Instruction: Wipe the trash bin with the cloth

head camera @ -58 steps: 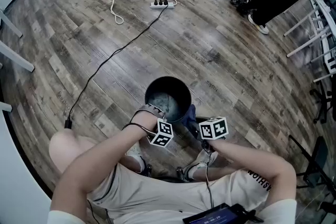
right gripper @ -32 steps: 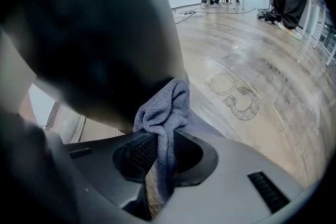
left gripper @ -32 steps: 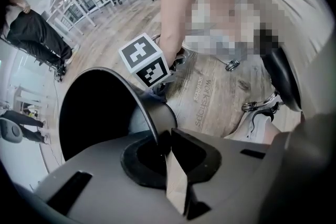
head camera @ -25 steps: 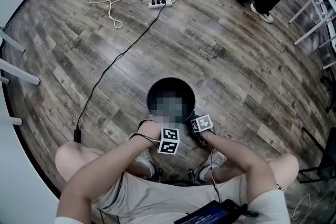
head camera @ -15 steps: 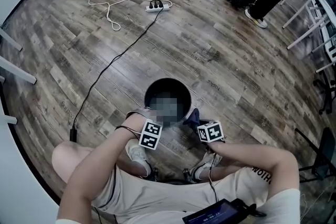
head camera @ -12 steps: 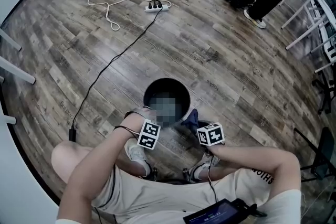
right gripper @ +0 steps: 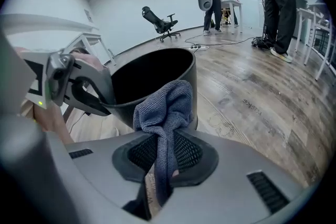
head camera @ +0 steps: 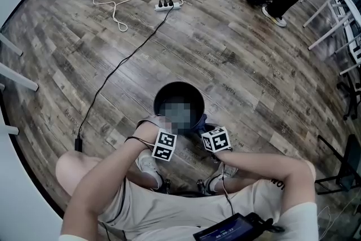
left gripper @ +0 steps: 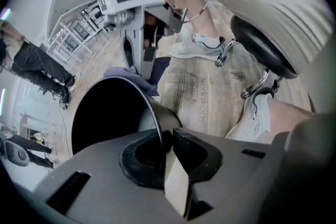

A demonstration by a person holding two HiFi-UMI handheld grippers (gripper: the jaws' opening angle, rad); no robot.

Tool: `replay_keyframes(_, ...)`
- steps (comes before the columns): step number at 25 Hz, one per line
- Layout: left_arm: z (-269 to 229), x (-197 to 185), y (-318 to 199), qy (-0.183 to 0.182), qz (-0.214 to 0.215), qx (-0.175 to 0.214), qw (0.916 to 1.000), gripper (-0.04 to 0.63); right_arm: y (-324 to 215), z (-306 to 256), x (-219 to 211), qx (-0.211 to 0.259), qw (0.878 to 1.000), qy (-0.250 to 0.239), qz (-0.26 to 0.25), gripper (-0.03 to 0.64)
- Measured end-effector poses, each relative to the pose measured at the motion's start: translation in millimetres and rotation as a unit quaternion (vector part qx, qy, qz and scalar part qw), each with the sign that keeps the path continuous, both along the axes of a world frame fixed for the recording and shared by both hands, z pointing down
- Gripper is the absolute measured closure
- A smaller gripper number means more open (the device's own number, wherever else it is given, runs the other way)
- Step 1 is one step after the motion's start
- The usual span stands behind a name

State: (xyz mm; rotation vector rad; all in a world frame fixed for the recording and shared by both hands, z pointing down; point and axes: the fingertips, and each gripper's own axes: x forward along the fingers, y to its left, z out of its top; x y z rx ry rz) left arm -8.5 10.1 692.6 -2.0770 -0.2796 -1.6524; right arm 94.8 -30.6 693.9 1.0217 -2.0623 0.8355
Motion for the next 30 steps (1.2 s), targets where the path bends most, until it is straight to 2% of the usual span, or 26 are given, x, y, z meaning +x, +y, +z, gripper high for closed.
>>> replay_keyframes(5,-2,13,6,0.008,-0.037,-0.033,0.9987,0.548,-14,47,11,0.002,1.0,0.023,-0.009,0.552)
replay_keyframes(10,-2,20,6,0.006,-0.054,-0.034,0.9979,0.549,-20,103,18,-0.012,0.999,0.042,-0.003,0.552)
replay_keyframes(15,-2,27,5,0.011,-0.072,-0.034,0.9967,0.549,-27,156,29,-0.028,0.995,0.091,-0.007,0.552)
replay_keyframes(19,-2,31,3,0.013,-0.082,-0.031,0.9961,0.549,-31,183,34,-0.065,0.995,0.065,0.025,0.552)
replay_keyframes(23,-2,31,2,0.01,-0.09,-0.032,0.9954,0.548,-27,173,38,-0.104,0.991,0.036,0.07,0.552)
replay_keyframes(26,-5,35,5,0.02,-0.092,-0.051,0.9942,0.544,-23,149,47,-0.104,0.991,0.034,0.079,0.552)
replay_keyframes(28,-7,33,9,0.02,-0.085,-0.072,0.9936,0.5,-18,126,48,-0.101,0.992,0.031,0.074,0.552)
replay_keyframes(30,-6,25,11,0.004,-0.075,-0.078,0.9941,0.464,-12,102,46,-0.099,0.992,0.024,0.069,0.552)
